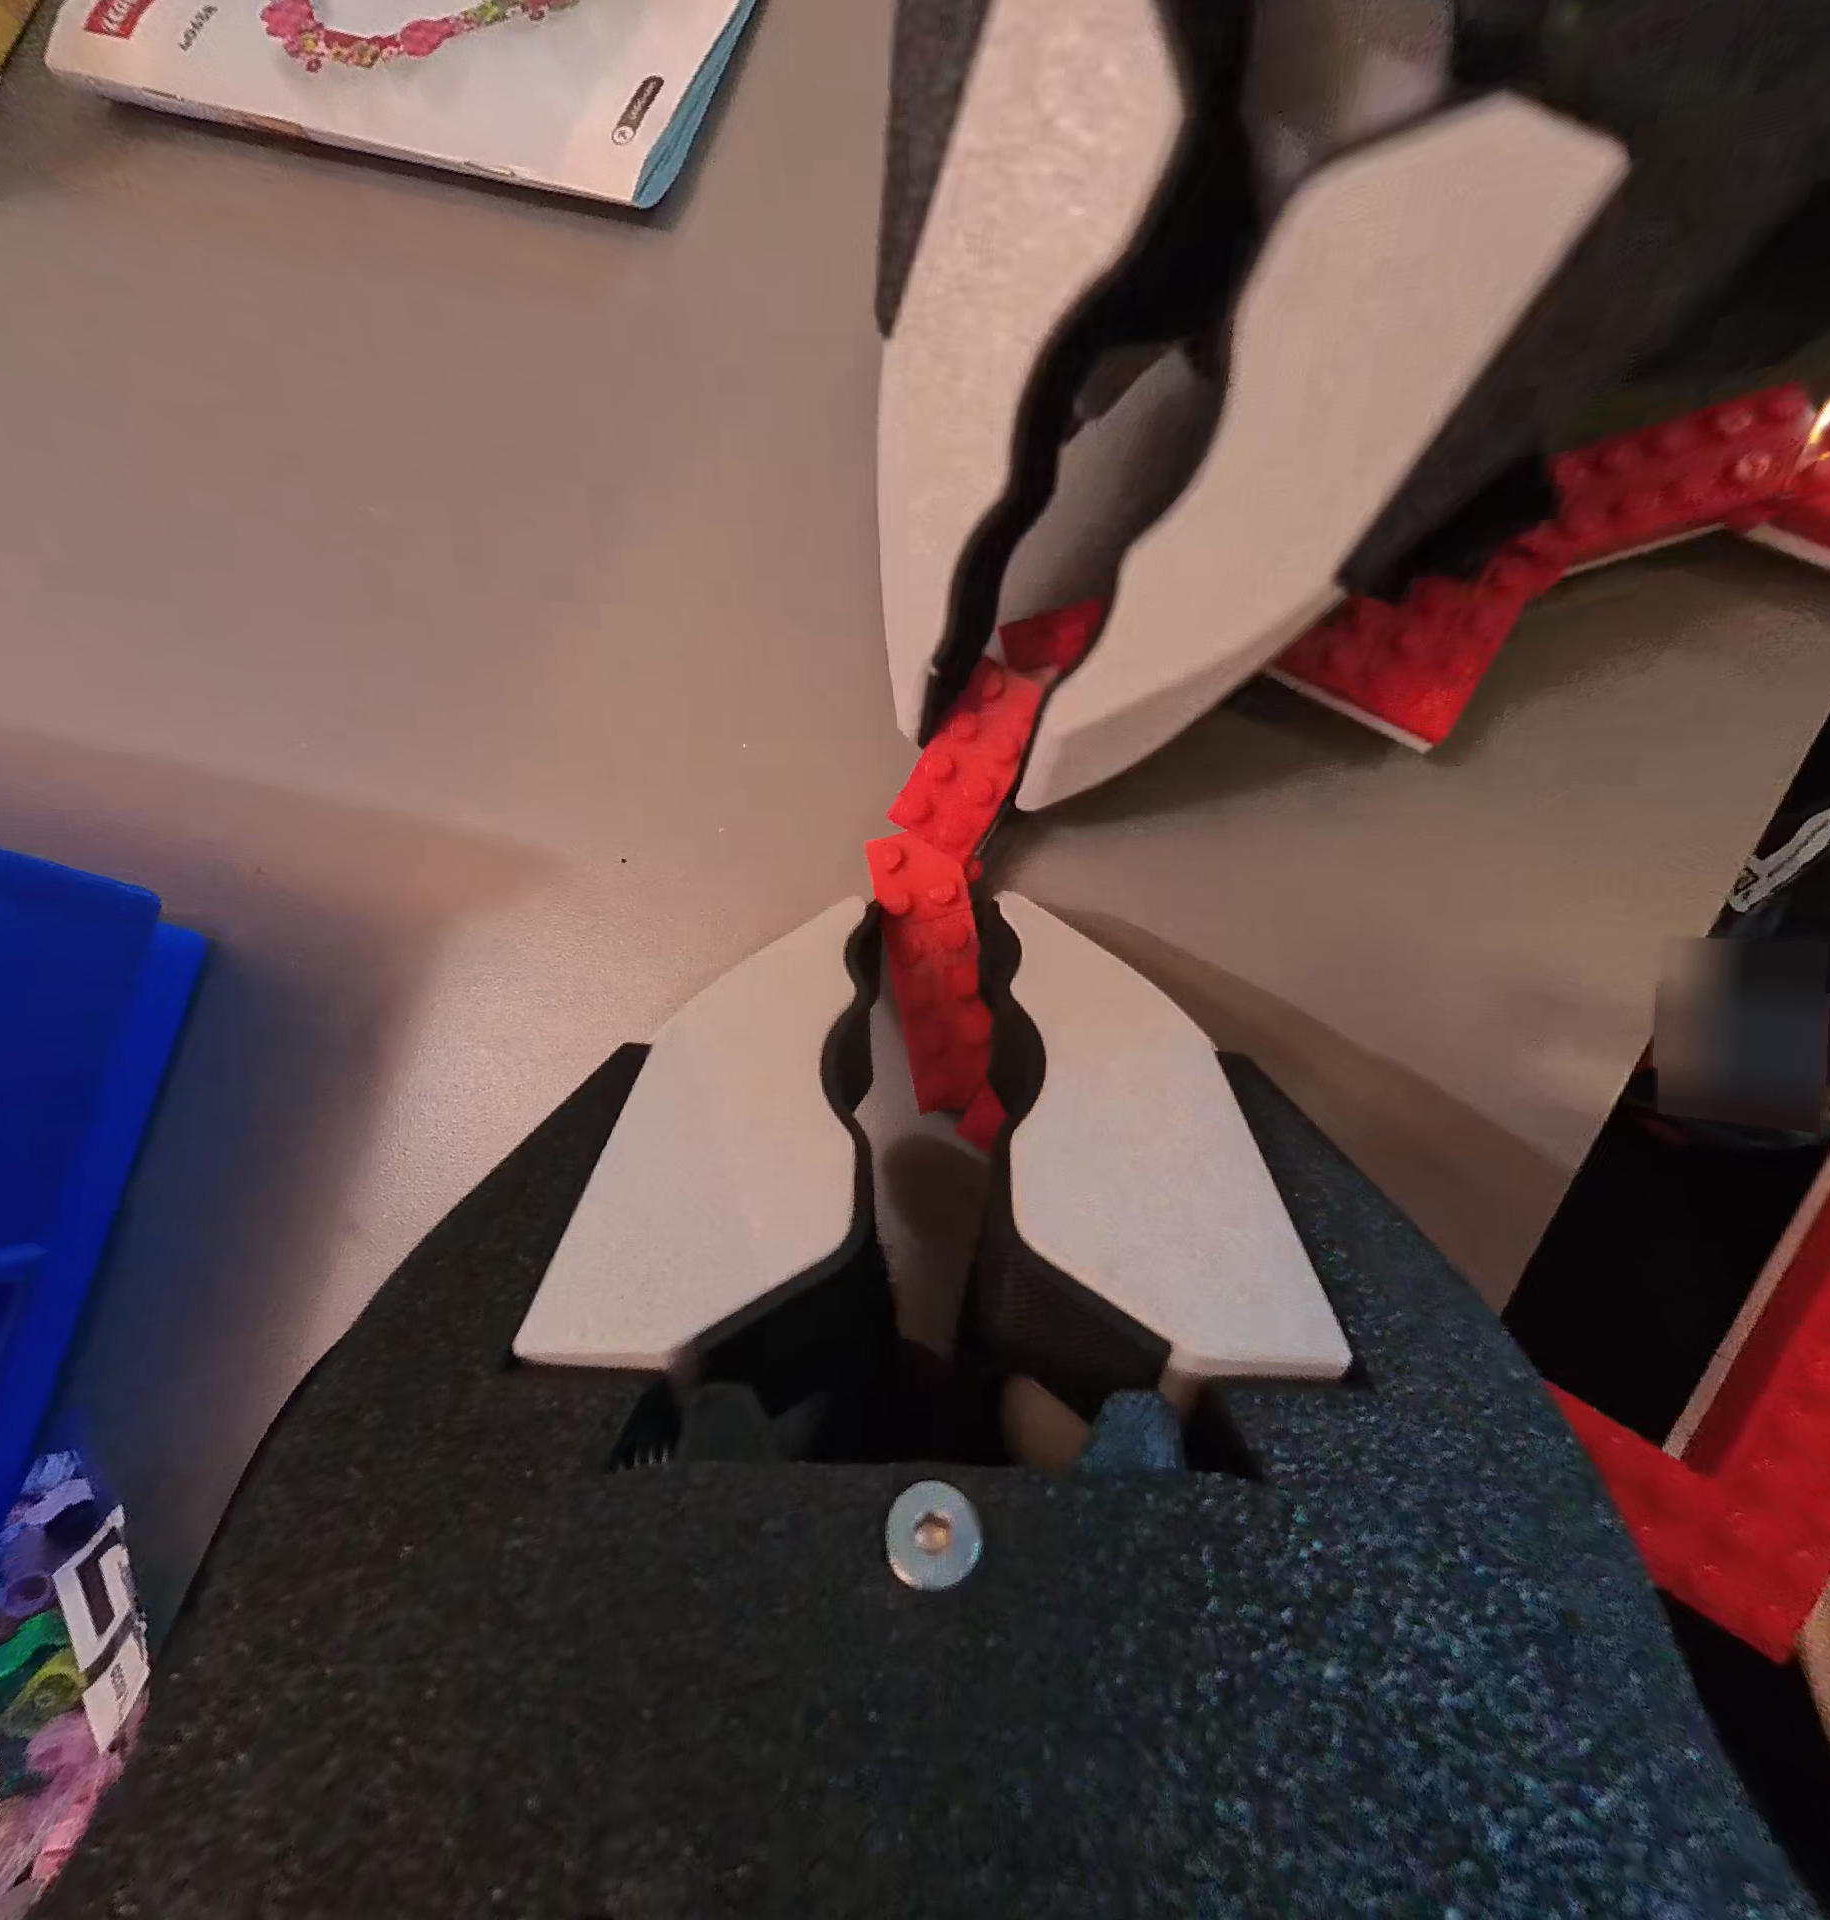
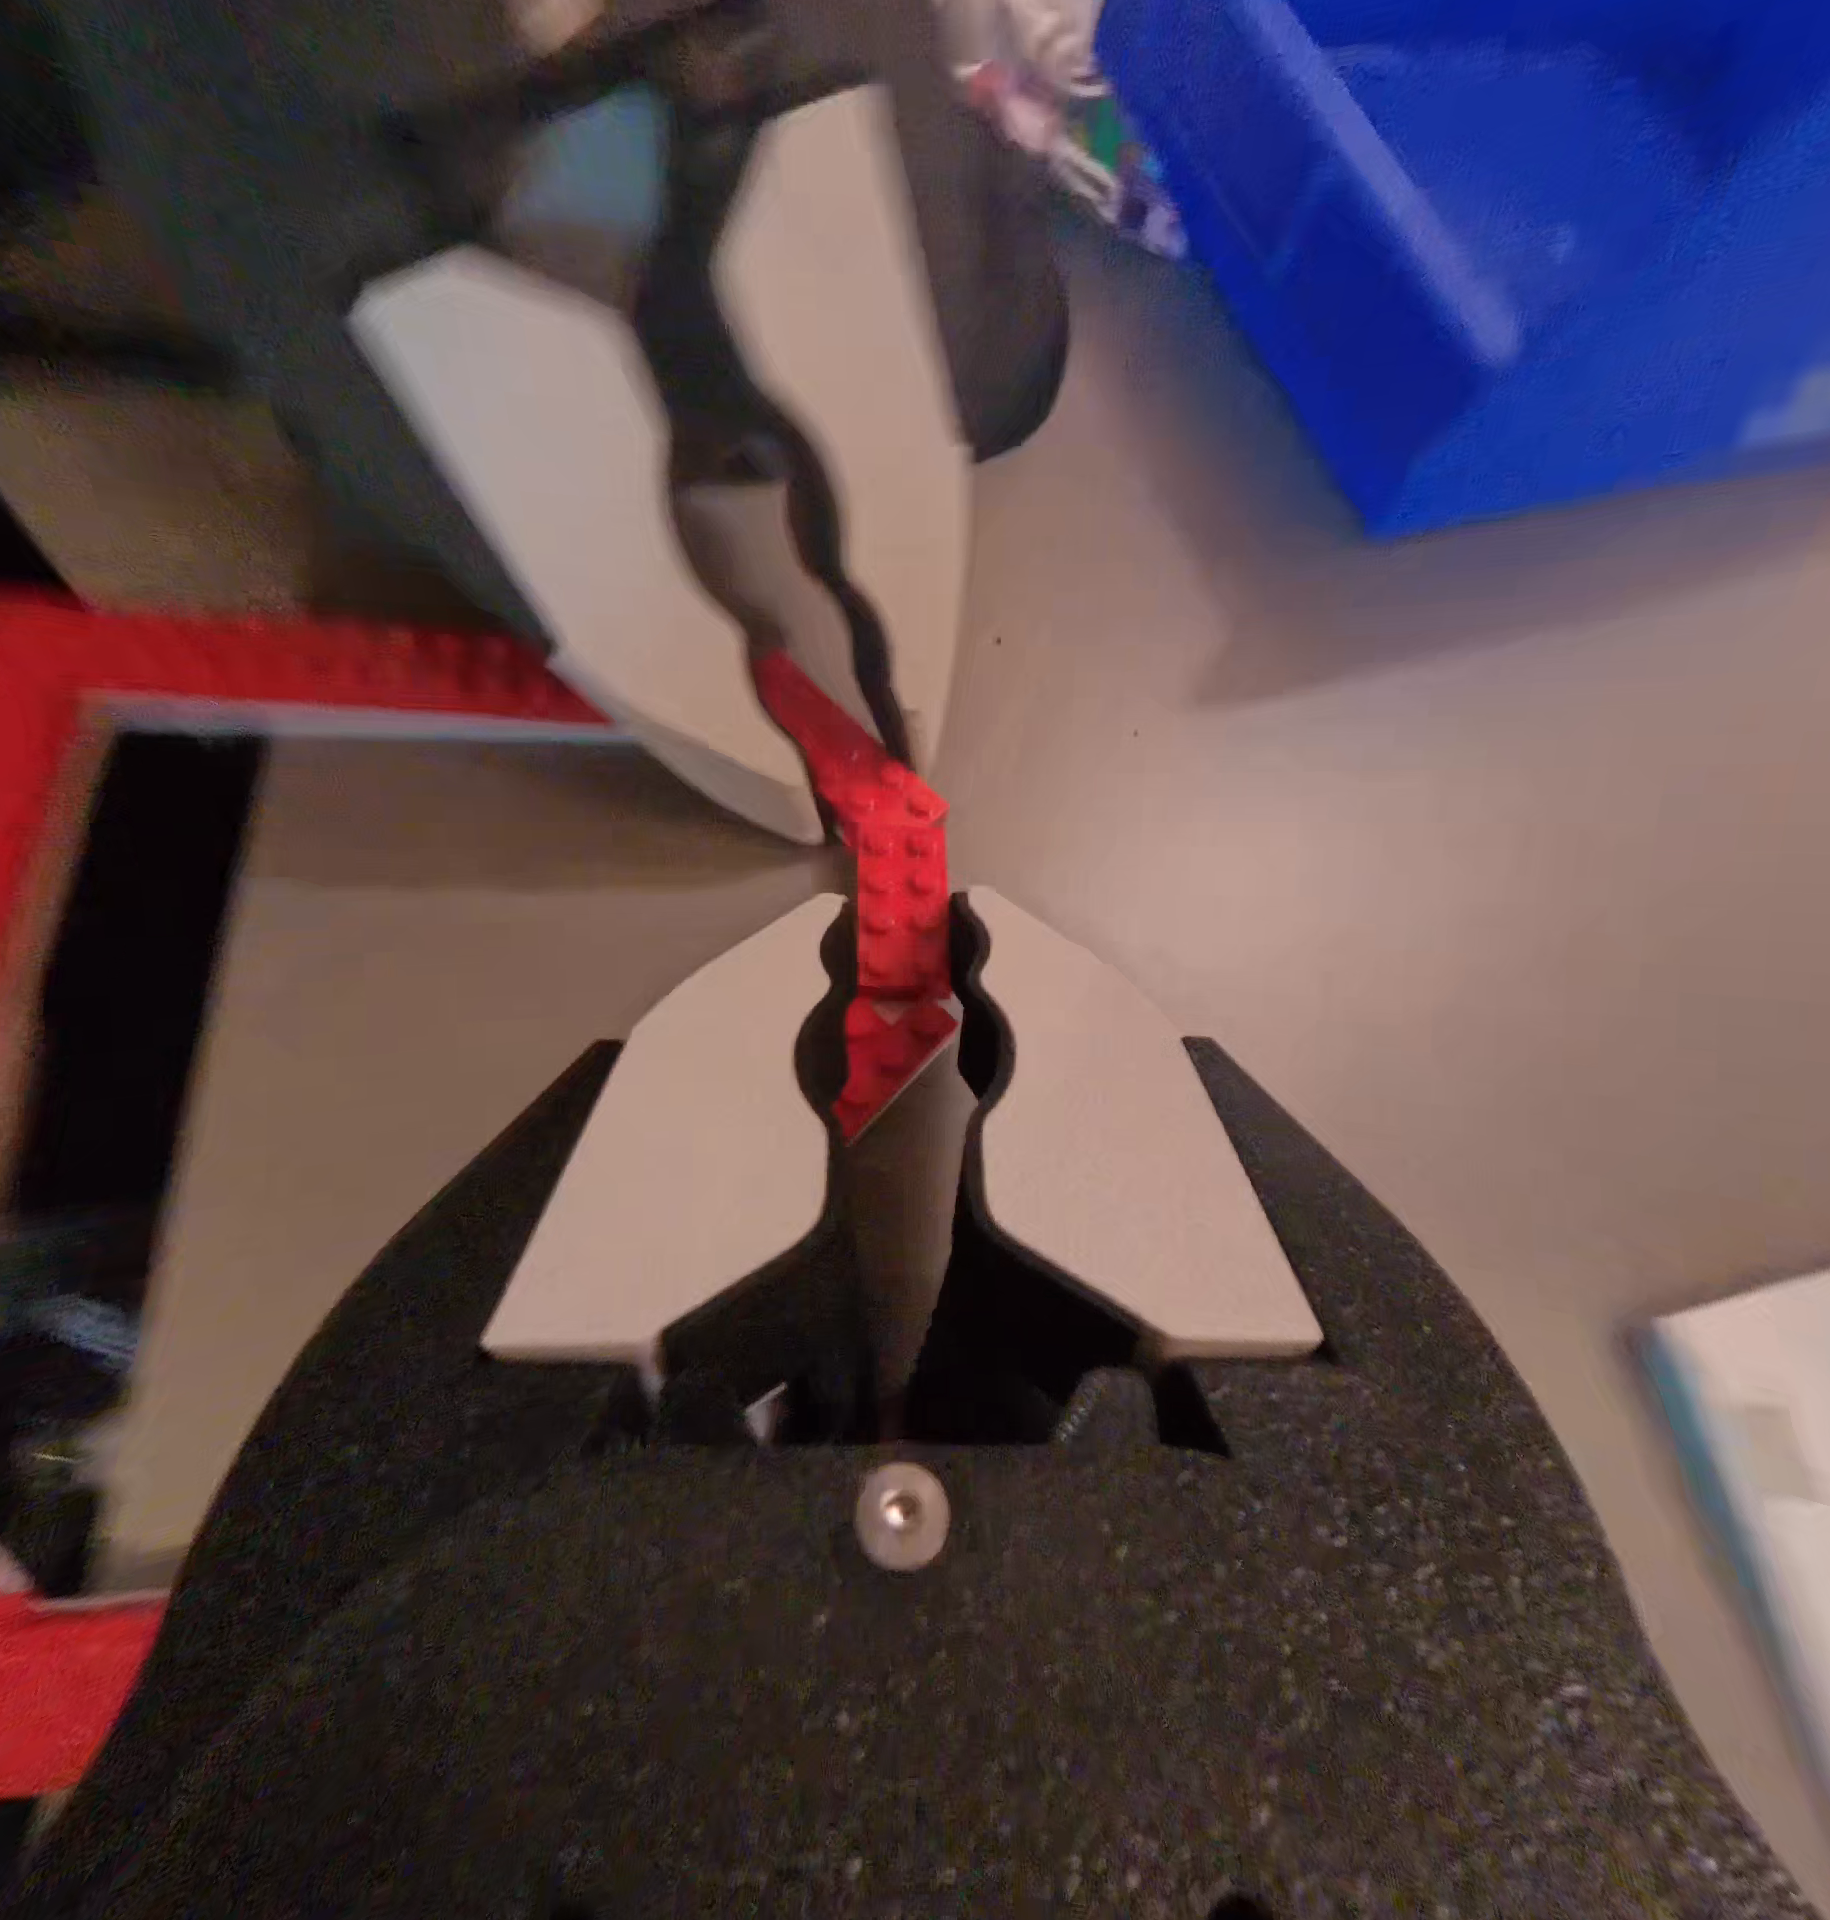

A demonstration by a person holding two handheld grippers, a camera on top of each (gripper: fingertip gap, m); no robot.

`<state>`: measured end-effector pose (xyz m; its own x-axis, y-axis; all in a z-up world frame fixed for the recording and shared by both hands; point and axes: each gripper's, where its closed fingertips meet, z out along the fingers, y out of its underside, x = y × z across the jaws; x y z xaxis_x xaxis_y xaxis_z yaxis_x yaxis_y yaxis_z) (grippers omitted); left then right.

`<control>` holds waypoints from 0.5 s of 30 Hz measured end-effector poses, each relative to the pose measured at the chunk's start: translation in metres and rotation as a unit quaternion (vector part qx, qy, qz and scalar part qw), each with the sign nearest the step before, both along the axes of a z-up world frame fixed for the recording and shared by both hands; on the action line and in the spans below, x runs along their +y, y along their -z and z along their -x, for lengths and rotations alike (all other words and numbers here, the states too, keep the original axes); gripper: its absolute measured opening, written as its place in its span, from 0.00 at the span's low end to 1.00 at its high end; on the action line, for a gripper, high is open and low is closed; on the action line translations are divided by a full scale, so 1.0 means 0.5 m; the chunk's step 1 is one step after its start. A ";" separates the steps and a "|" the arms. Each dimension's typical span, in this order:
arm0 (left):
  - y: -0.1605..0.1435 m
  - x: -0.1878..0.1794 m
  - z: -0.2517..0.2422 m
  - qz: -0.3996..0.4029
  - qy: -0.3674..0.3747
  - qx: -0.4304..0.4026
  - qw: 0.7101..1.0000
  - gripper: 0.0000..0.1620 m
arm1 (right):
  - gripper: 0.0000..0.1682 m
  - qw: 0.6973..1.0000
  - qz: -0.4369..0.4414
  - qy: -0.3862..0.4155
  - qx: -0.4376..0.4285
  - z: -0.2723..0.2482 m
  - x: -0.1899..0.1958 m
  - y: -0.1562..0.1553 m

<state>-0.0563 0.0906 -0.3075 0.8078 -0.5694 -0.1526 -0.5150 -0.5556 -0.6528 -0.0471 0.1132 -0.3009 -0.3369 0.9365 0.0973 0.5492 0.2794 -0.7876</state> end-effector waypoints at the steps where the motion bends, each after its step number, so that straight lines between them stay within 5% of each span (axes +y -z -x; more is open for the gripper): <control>1: 0.000 0.001 0.000 -0.001 -0.001 0.002 1.000 0.11 | 0.10 0.998 0.062 0.011 -0.018 -0.001 0.002 0.000; 4: 0.000 0.001 0.001 -0.003 -0.001 0.003 1.000 0.11 | 0.10 0.988 0.146 0.023 -0.050 -0.001 0.001 0.004; 7: 0.000 0.001 0.000 -0.002 0.001 -0.001 1.000 0.11 | 0.10 0.990 0.131 0.010 -0.057 -0.004 -0.001 0.005; 10: 0.000 0.002 0.001 -0.006 -0.001 0.004 1.000 0.12 | 0.10 0.981 -0.167 -0.086 -0.047 -0.004 0.003 0.003; 12: 0.000 0.002 0.002 -0.007 -0.003 0.005 1.000 0.12 | 0.10 0.910 -0.384 -0.145 -0.058 -0.001 0.004 -0.003; 15: 0.000 0.003 0.004 -0.007 -0.008 0.004 1.000 0.12 | 0.10 0.834 -0.521 -0.176 -0.045 0.001 0.004 -0.008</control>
